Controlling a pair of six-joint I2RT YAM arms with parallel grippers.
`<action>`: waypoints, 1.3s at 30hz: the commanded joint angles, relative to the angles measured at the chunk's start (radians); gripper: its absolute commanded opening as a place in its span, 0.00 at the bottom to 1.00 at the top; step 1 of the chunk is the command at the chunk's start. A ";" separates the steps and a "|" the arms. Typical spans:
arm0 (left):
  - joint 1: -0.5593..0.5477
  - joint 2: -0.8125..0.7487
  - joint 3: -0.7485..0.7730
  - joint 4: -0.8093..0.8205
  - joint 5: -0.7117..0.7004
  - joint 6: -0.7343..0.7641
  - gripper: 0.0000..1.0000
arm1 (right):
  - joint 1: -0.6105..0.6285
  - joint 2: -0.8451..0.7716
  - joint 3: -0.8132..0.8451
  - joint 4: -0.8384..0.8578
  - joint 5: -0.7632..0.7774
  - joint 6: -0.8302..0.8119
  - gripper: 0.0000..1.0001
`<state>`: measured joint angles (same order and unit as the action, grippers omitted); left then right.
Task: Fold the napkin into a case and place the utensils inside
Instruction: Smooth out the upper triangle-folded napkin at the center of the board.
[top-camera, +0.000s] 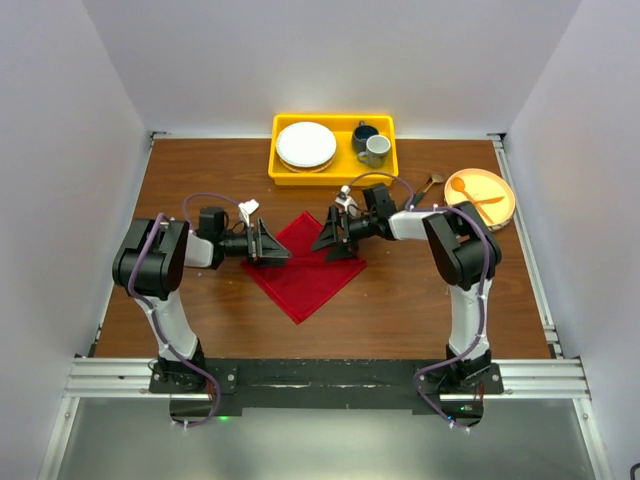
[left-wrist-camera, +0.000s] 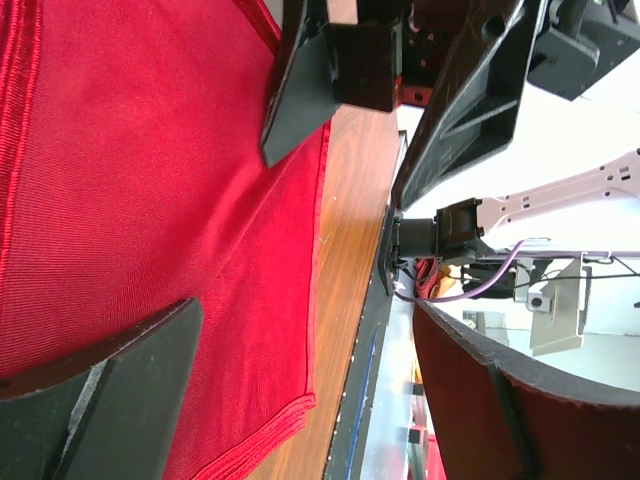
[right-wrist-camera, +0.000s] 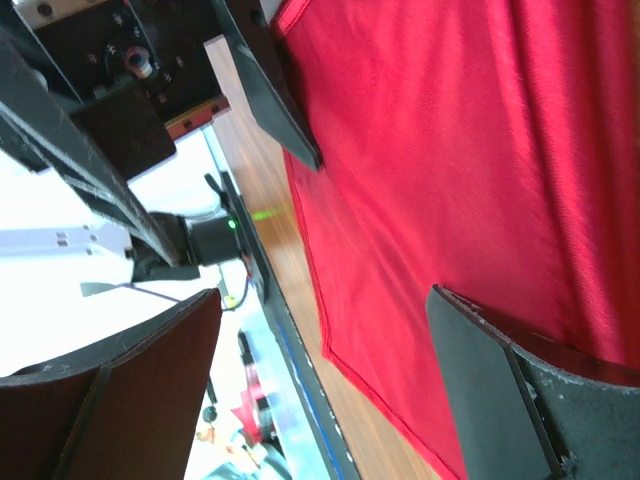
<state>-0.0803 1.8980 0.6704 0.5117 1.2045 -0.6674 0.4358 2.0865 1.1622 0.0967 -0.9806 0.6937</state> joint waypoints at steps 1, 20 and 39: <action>0.017 0.082 -0.031 -0.104 -0.152 0.118 0.92 | -0.051 -0.040 -0.009 -0.236 0.052 -0.232 0.89; 0.014 -0.040 -0.028 -0.133 -0.126 0.163 0.91 | 0.006 -0.229 0.051 -0.351 0.026 -0.319 0.89; 0.119 -0.062 0.001 -0.315 -0.085 0.307 0.91 | -0.051 -0.026 0.027 -0.411 0.076 -0.445 0.76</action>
<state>0.0067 1.7962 0.6689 0.2157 1.1587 -0.4221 0.3969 2.0342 1.2003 -0.2935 -0.9646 0.2974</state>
